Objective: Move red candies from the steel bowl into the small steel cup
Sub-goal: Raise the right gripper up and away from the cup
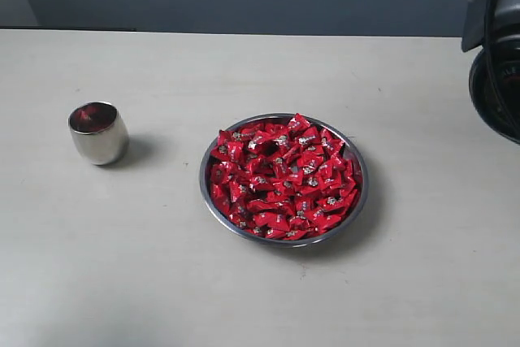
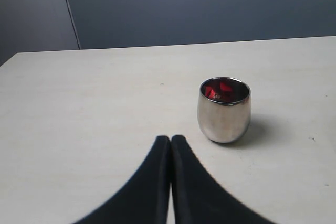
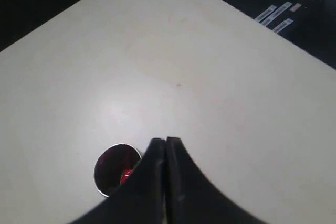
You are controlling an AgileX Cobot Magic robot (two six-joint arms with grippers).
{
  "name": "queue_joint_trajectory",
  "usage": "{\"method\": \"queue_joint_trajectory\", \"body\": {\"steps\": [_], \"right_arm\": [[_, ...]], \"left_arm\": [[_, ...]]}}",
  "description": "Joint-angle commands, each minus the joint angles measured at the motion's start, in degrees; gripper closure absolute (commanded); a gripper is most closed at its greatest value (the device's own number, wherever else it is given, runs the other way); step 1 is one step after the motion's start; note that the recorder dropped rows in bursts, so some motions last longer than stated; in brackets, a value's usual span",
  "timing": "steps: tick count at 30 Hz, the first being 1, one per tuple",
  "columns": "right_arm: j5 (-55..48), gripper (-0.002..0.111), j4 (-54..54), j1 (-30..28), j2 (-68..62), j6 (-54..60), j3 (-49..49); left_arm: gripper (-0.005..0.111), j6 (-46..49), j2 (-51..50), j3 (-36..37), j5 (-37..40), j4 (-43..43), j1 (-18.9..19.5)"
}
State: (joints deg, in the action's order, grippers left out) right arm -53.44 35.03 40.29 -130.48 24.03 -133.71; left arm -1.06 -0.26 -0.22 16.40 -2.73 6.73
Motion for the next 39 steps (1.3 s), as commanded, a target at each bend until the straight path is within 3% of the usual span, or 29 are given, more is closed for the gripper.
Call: {"method": "queue_joint_trajectory", "body": {"steps": [1,5,18,27,33,39], "right_arm": [[-0.11,0.108,-1.14,-0.25,1.39,-1.24,-0.19],[0.28,0.108,-4.29,-0.25,3.79,-6.9,-0.19],[-1.89,0.109,-19.58,-0.25,21.18,-10.15,-0.19],[-4.74,0.109,-20.24,-0.25,25.23,-10.68,1.18],[0.44,0.109,-20.91,-0.25,30.16,-10.78,12.92],[16.49,0.109,-21.0,-0.25,39.46,-10.27,37.42]], "left_arm": [[0.106,-0.07,0.26,0.22,-0.09,0.12,0.03],[0.106,-0.07,0.26,0.22,-0.09,0.12,0.03],[0.106,-0.07,0.26,0.22,-0.09,0.12,0.03],[0.106,-0.07,0.26,0.22,-0.09,0.12,0.03],[0.106,-0.07,0.26,0.22,-0.09,0.12,0.03],[0.106,-0.07,0.26,0.22,-0.09,0.12,0.03]]}}
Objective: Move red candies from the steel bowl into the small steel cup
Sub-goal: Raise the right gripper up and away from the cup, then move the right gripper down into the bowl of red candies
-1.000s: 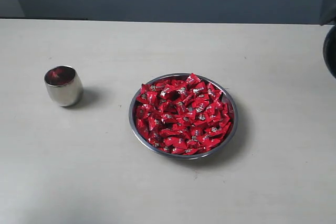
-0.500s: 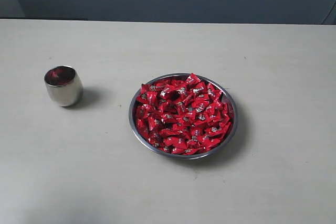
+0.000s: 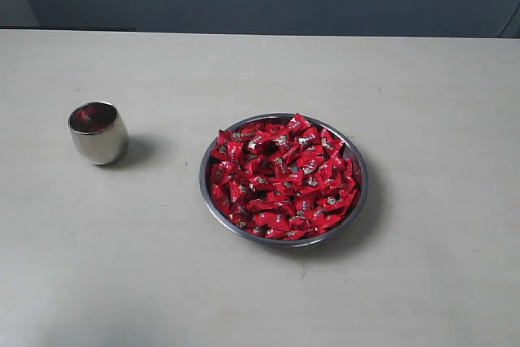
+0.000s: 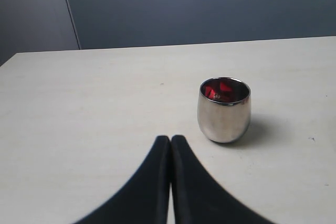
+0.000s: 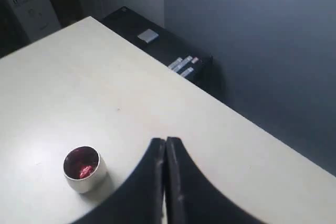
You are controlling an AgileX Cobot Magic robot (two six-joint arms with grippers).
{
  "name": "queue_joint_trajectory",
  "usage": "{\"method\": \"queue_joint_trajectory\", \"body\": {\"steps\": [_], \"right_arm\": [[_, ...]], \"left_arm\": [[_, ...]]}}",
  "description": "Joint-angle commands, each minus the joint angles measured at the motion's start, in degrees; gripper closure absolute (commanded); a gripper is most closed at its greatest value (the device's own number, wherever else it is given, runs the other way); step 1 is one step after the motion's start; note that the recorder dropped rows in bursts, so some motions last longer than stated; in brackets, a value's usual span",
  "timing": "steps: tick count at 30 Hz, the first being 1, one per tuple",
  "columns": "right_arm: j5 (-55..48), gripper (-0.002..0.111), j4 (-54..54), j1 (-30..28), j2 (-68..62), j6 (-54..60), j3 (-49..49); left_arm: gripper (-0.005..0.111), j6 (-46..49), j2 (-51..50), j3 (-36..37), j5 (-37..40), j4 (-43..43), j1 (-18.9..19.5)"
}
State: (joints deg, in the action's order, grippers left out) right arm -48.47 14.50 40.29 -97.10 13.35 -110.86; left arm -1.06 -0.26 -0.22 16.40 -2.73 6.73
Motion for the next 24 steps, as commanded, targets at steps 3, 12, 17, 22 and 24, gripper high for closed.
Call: {"method": "queue_joint_trajectory", "body": {"steps": [3,12,17,22,24], "right_arm": [[20.12,0.109,-0.78,-0.57,10.62,0.83,27.34],[30.89,0.109,6.8,-3.79,12.1,6.79,49.9],[35.9,0.109,11.45,-3.79,12.1,12.06,58.4],[41.95,0.109,12.5,-3.79,11.72,12.54,64.47],[43.15,0.109,12.5,-3.79,11.01,12.72,65.41]], "left_arm": [[0.106,-0.07,0.26,0.22,-0.09,0.12,0.03],[0.106,-0.07,0.26,0.22,-0.09,0.12,0.03],[0.106,-0.07,0.26,0.22,-0.09,0.12,0.03],[0.106,-0.07,0.26,0.22,-0.09,0.12,0.03],[0.106,-0.07,0.26,0.22,-0.09,0.12,0.03]]}}
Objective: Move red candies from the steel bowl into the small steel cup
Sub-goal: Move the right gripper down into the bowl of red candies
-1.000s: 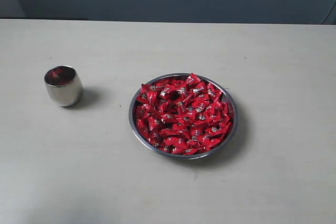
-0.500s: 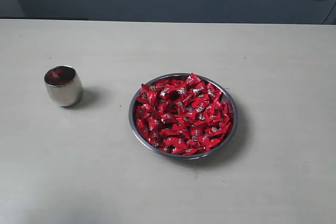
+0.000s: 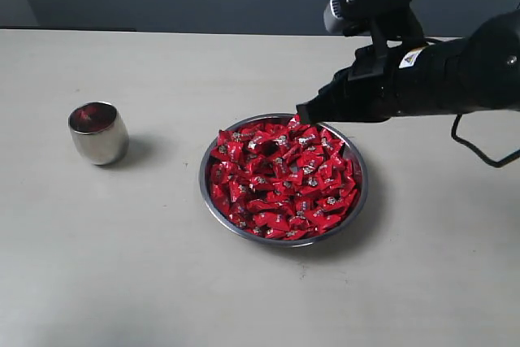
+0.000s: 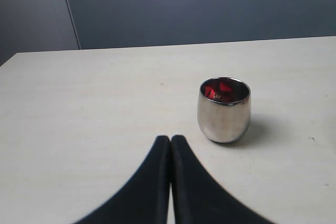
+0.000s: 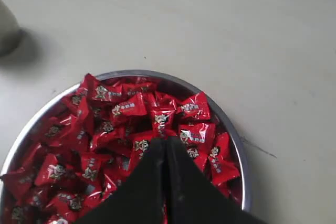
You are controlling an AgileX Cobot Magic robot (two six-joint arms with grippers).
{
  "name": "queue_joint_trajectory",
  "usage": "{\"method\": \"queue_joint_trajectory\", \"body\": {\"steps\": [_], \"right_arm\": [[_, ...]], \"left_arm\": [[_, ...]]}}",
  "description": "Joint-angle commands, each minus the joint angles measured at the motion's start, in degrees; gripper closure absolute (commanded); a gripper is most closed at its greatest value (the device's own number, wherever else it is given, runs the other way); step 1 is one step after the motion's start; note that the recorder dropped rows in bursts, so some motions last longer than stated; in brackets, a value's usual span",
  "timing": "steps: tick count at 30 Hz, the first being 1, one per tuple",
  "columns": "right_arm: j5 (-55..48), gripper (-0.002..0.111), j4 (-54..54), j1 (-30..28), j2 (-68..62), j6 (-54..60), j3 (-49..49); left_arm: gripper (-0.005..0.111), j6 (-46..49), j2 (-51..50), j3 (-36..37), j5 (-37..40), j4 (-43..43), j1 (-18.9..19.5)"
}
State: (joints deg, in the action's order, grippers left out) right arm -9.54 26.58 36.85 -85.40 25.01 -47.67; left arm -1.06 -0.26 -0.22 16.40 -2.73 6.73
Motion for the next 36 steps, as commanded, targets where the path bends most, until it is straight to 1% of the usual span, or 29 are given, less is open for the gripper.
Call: {"method": "queue_joint_trajectory", "body": {"steps": [1,6,12,16,23,25,28,29,32,33,36], "right_arm": [[4.07,0.109,0.41,-0.35,-1.18,1.16,2.33],[5.29,0.109,0.52,-0.35,-4.8,1.43,2.33],[4.45,0.109,0.84,-0.35,-9.91,1.56,2.22],[-1.67,0.109,3.43,-0.18,-11.62,1.56,0.29],[-10.81,0.109,3.84,-0.18,-13.71,2.51,-4.47],[-12.61,0.105,3.85,-0.18,-13.74,3.94,-5.34],[-13.08,0.091,3.85,-0.18,-13.74,3.95,-6.29],[-12.88,0.083,3.85,-0.18,-13.86,3.95,-6.29],[-12.34,0.07,3.85,-0.18,-14.38,3.53,-6.29],[-12.19,0.069,3.85,-0.18,-14.79,3.53,-6.29],[-11.49,0.073,4.21,-0.18,-16.29,3.37,-6.39]], "left_arm": [[0.106,-0.07,0.26,0.22,-0.09,0.12,0.03],[0.106,-0.07,0.26,0.22,-0.09,0.12,0.03],[0.106,-0.07,0.26,0.22,-0.09,0.12,0.03],[0.106,-0.07,0.26,0.22,-0.09,0.12,0.03],[0.106,-0.07,0.26,0.22,-0.09,0.12,0.03],[0.106,-0.07,0.26,0.22,-0.09,0.12,0.03],[0.106,-0.07,0.26,0.22,-0.09,0.12,0.03],[0.106,-0.07,0.26,0.22,-0.09,0.12,0.03],[0.106,-0.07,0.26,0.22,-0.09,0.12,0.03],[0.106,-0.07,0.26,0.22,-0.09,0.12,0.03],[0.106,-0.07,0.26,0.22,-0.09,0.12,0.03]]}}
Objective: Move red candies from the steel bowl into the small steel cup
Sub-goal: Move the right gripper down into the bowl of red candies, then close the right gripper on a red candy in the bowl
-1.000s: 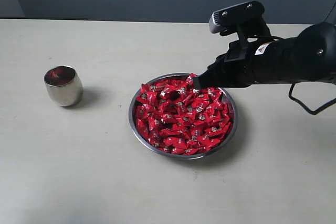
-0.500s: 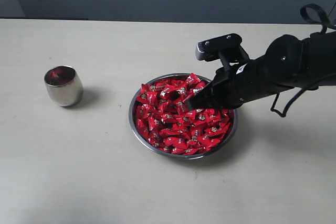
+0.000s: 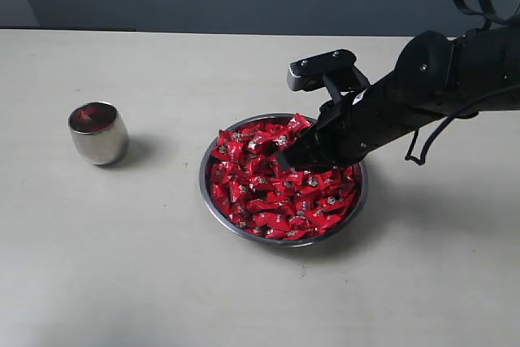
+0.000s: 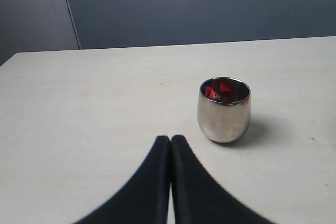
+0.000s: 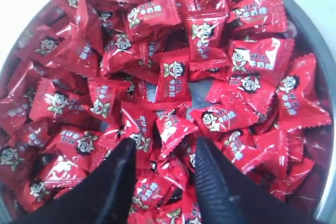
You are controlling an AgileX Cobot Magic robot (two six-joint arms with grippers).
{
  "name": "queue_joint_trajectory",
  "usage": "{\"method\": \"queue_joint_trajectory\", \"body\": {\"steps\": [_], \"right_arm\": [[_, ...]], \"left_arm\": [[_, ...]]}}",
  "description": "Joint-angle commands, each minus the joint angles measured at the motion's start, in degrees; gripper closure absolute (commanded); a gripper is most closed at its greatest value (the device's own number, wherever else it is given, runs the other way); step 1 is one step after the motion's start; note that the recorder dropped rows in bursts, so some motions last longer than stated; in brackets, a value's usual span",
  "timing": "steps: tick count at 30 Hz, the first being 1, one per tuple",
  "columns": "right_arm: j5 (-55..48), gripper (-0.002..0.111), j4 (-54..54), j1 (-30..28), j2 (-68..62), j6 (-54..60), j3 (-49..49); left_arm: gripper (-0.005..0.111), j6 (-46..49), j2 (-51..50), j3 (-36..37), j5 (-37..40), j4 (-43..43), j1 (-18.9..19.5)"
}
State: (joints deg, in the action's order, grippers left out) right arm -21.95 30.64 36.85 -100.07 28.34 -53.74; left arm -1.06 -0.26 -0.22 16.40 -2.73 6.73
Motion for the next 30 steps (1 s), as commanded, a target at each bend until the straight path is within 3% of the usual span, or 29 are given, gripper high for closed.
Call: {"method": "queue_joint_trajectory", "body": {"steps": [1,11,16,30], "right_arm": [[0.93,0.073,0.14,-0.18,-2.33,-0.01,-0.44],[-3.76,0.073,0.42,-0.18,-9.31,-3.02,-8.29],[-3.65,0.073,-10.05,-1.43,-10.01,-11.7,-8.29],[-4.38,0.073,-5.47,-1.78,-10.43,-11.36,-8.29]], "left_arm": [[0.106,-0.07,0.26,0.22,-0.09,0.12,0.03],[0.106,-0.07,0.26,0.22,-0.09,0.12,0.03],[0.106,-0.07,0.26,0.22,-0.09,0.12,0.03],[0.106,-0.07,0.26,0.22,-0.09,0.12,0.03]]}}
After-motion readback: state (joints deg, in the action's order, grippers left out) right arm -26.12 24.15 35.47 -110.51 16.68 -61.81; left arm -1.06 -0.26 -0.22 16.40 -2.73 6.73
